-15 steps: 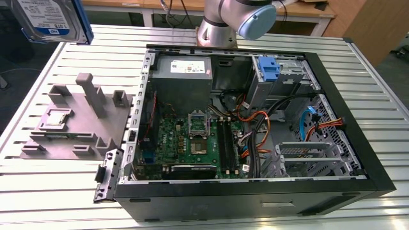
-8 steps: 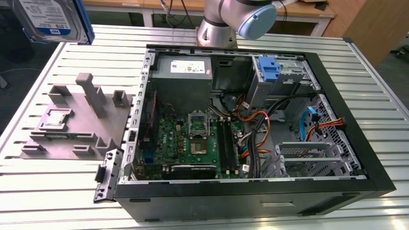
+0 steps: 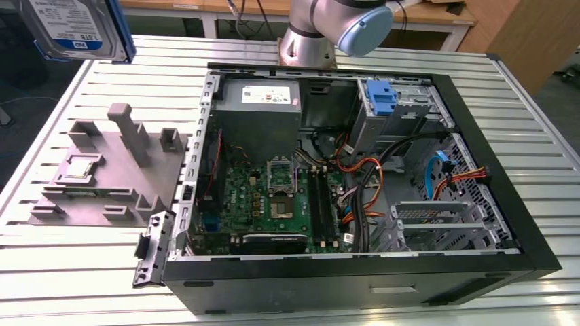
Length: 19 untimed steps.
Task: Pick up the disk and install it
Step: 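Pick up the disk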
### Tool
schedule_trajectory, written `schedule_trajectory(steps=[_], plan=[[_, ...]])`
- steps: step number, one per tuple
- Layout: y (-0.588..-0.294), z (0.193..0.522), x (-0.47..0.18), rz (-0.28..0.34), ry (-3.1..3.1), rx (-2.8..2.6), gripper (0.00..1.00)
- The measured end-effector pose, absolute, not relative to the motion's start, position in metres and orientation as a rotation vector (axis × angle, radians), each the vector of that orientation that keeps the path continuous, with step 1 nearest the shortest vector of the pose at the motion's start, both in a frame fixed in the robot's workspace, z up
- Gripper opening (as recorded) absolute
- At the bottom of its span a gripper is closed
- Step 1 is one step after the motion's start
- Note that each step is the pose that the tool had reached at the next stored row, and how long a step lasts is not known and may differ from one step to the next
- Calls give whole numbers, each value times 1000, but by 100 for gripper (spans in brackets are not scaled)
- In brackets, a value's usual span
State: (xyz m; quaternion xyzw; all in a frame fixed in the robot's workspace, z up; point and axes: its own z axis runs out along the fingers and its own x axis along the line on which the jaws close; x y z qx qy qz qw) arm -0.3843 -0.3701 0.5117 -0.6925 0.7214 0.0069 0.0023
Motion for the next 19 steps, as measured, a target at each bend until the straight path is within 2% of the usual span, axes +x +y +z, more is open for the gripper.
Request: schedule_trajectory(steps=[19], plan=[[-370,512,-379,22,2263,-2172,37]])
